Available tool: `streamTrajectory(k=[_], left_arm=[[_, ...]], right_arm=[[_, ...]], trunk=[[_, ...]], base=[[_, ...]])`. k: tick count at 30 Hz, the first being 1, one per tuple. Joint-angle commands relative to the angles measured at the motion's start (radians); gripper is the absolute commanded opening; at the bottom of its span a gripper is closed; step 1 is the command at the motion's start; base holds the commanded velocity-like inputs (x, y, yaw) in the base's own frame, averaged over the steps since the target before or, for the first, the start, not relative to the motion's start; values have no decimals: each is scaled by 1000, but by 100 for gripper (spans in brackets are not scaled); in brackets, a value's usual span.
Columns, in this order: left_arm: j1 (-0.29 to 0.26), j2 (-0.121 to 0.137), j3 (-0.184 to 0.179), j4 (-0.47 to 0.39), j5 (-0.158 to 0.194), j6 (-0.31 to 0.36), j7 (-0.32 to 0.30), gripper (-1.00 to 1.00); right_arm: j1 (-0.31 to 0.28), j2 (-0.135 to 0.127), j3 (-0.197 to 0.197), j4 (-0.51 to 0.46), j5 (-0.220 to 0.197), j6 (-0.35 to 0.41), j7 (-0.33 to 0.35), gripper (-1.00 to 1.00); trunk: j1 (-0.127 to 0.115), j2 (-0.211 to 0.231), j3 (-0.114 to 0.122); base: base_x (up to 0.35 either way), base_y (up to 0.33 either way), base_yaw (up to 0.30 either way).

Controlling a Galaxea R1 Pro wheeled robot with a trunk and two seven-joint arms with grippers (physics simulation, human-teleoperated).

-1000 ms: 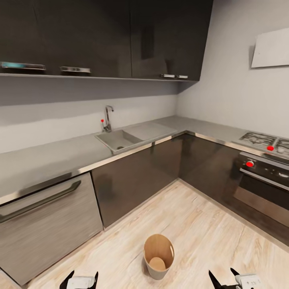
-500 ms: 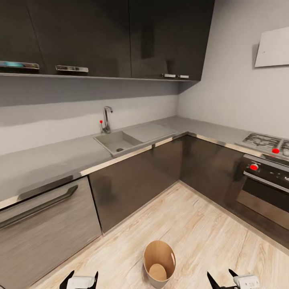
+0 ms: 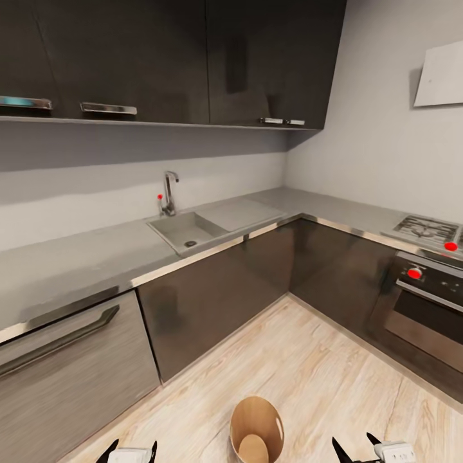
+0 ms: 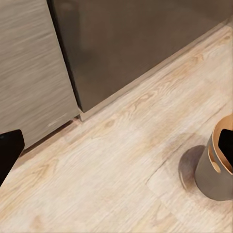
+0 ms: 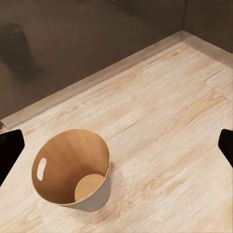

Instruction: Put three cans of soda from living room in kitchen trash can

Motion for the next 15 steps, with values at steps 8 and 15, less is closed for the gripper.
streamTrajectory(k=[8, 15], left_arm=[[0, -1, 1, 6, 5, 0, 2, 100], [0, -3, 2, 7, 5, 0, 6, 100]], right_arm=[[0, 0, 0, 4, 0, 0, 0, 100], [-12, 0, 0, -4, 25, 18, -2, 100]], trunk=[[0, 0, 0], [0, 0, 0]], base=[[56, 0, 0], [5, 0, 0]])
